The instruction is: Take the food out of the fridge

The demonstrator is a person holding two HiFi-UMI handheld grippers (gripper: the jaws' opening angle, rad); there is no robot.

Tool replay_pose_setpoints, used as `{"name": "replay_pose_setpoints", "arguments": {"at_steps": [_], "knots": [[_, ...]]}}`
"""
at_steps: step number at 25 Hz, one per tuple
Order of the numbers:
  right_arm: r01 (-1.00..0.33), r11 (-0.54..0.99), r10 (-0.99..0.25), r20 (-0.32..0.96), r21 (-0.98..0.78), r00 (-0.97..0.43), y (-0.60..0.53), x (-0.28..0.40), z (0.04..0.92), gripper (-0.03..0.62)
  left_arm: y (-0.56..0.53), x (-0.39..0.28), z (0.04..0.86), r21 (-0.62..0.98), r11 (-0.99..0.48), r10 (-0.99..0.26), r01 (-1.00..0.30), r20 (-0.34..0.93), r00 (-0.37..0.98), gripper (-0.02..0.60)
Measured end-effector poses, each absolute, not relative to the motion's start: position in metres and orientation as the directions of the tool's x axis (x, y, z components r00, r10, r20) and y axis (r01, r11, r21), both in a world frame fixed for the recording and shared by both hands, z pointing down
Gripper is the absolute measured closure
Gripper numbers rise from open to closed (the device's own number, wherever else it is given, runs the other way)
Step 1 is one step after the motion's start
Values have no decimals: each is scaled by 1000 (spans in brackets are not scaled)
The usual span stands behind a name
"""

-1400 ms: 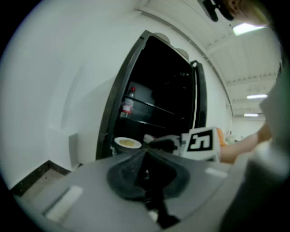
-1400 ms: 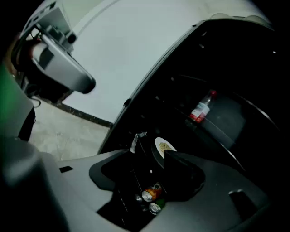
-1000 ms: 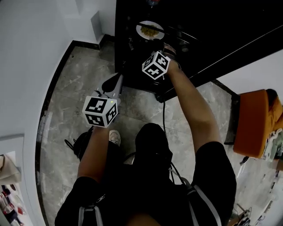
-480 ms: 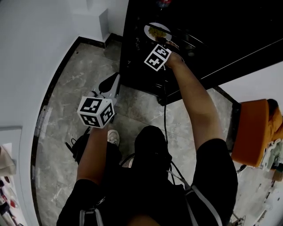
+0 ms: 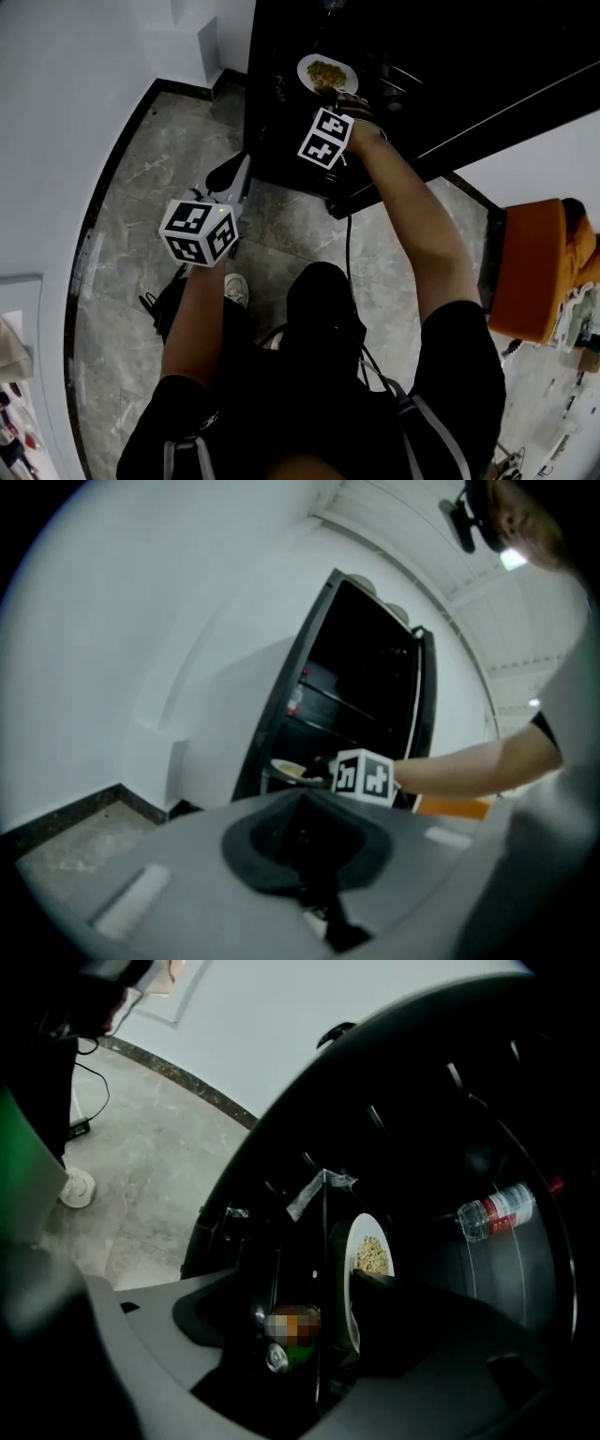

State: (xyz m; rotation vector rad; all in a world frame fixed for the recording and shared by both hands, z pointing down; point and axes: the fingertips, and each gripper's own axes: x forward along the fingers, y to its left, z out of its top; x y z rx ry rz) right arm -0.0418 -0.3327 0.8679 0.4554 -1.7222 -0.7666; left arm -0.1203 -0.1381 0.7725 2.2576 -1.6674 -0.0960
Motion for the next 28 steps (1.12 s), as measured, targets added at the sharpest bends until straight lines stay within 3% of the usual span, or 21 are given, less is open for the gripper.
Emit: {"name": "replay_pose_setpoints", "arguments": {"at_steps": [4, 7, 12, 15, 23, 28], "knots": [[93, 717, -642, 707, 691, -296, -314, -36, 864, 282, -143, -100, 775, 308, -305, -923, -901, 136, 359, 580], [63, 682, -680, 663, 729, -313, -310, -31, 853, 395, -144, -92, 774, 301, -323, -917, -897, 134, 375, 580], [17, 624, -732, 593, 781, -336, -313, -19, 845, 469, -144, -88, 772, 300, -326, -918, -896, 126, 376, 580], [0, 550, -782, 516, 835, -350, -320, -16, 836, 572, -142, -89, 773, 304, -323, -919, -896, 128, 374, 580], [28, 512, -787, 482, 858, -386, -304, -12, 831, 579, -141, -84, 770, 310, -329, -917, -892, 120, 379, 580], [69, 372, -833, 366, 926, -414, -287, -8, 822, 582, -142, -77, 770, 305, -334, -916, -892, 118, 383, 580]]}}
